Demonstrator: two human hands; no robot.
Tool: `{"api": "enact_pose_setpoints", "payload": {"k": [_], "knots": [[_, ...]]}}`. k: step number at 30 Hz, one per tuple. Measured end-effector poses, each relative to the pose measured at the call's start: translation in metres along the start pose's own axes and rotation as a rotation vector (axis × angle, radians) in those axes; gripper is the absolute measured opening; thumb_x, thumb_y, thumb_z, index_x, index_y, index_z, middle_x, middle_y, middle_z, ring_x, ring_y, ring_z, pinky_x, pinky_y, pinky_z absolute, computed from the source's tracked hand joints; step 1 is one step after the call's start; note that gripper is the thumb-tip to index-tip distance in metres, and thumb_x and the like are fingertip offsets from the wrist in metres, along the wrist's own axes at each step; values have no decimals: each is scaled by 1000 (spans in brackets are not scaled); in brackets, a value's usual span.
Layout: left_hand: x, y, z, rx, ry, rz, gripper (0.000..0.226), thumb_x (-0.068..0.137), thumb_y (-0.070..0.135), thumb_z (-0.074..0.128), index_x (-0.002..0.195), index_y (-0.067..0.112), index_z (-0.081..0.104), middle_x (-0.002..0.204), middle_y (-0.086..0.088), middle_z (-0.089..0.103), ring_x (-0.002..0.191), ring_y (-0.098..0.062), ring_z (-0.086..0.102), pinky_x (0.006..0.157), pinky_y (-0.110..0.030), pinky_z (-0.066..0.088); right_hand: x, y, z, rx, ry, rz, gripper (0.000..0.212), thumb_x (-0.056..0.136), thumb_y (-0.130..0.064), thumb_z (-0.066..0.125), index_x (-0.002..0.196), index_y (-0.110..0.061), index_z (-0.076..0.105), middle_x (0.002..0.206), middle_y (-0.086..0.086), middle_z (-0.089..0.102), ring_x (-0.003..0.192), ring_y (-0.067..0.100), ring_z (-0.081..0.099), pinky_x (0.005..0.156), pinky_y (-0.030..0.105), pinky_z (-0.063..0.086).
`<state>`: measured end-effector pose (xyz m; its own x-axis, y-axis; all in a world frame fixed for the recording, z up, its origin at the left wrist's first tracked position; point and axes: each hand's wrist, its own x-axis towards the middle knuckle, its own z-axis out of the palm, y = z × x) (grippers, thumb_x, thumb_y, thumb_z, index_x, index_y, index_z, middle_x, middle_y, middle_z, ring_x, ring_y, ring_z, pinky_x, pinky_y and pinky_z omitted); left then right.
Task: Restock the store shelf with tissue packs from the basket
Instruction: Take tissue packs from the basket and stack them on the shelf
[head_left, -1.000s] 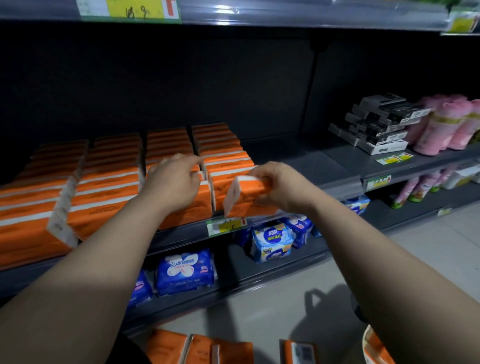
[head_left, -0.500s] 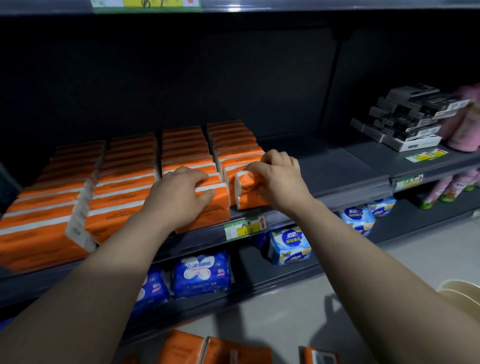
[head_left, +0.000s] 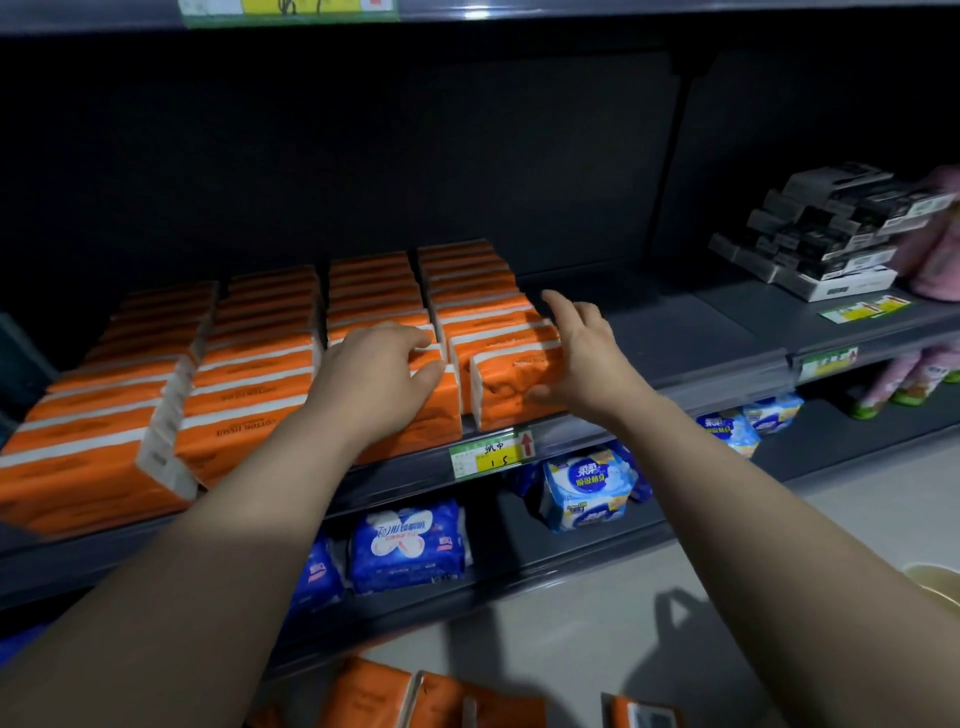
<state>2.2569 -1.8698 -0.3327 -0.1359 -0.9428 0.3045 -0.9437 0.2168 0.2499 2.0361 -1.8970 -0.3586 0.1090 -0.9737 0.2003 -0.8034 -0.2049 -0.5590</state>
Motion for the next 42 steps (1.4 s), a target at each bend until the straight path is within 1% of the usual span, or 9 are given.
{"api": "enact_pose_setpoints", "payload": {"k": [3,6,9,12,18,23,31,39,42], "knots": [[5,14,1,13,4,16,34,89,38,56,118,22,65,119,-4,66,116,-28,54,95,-41,46,-4,6,-9,3,-43,66,106,66,-19,81,150,-17,16,142,11,40,127,27,44,101,33,40],[10,22,7,33,-28,7,28,92,33,53,111,19,68,114,-5,66,116,-27,53,95,-37,43,-10,8,-17,21,-76,91,88,76,-18,76,147,-12,26,135,10,52,118,25,53,91,28,42],[15,28,15,43,-61,-8,26,94,31,50,111,19,67,117,-7,64,126,-25,46,105,-40,34,-15,5,-21,20,-72,62,58,81,-14,70,133,-7,45,122,10,60,110,25,57,87,31,44],[19,33,19,-20,-64,-24,25,95,29,51,113,22,67,116,-3,64,129,-24,45,108,-46,33,-16,5,-25,25,-58,65,46,82,-9,67,124,-4,50,115,12,62,103,27,59,87,37,48],[24,31,18,-114,-63,-75,30,96,25,48,120,26,64,127,4,62,124,-19,51,110,-44,33,-18,8,-28,31,-74,59,45,84,-8,64,126,-2,47,116,13,62,104,27,59,90,42,49],[31,23,20,-56,-45,-97,24,91,36,52,106,27,68,110,5,67,113,-21,56,105,-49,36,-18,9,-25,88,-102,66,49,87,-8,63,130,-2,41,115,10,60,105,24,57,87,35,46],[36,25,26,26,-112,-46,21,96,29,49,106,23,67,113,1,62,129,-23,43,111,-53,24,-13,8,-11,106,-124,49,29,88,-10,58,109,-18,39,94,-2,59,78,12,57,56,19,39],[32,26,26,49,-178,-53,33,101,27,36,126,24,57,142,-2,48,143,-18,23,115,-50,5,-14,7,-8,118,-143,57,36,90,-11,57,119,-17,37,103,2,60,92,19,60,73,30,42],[29,26,25,41,-171,-58,34,101,28,34,125,25,57,139,-2,51,140,-20,29,115,-51,8,-18,7,-11,120,-160,47,46,90,-13,59,127,-18,33,107,1,59,101,20,60,77,29,42]]}}
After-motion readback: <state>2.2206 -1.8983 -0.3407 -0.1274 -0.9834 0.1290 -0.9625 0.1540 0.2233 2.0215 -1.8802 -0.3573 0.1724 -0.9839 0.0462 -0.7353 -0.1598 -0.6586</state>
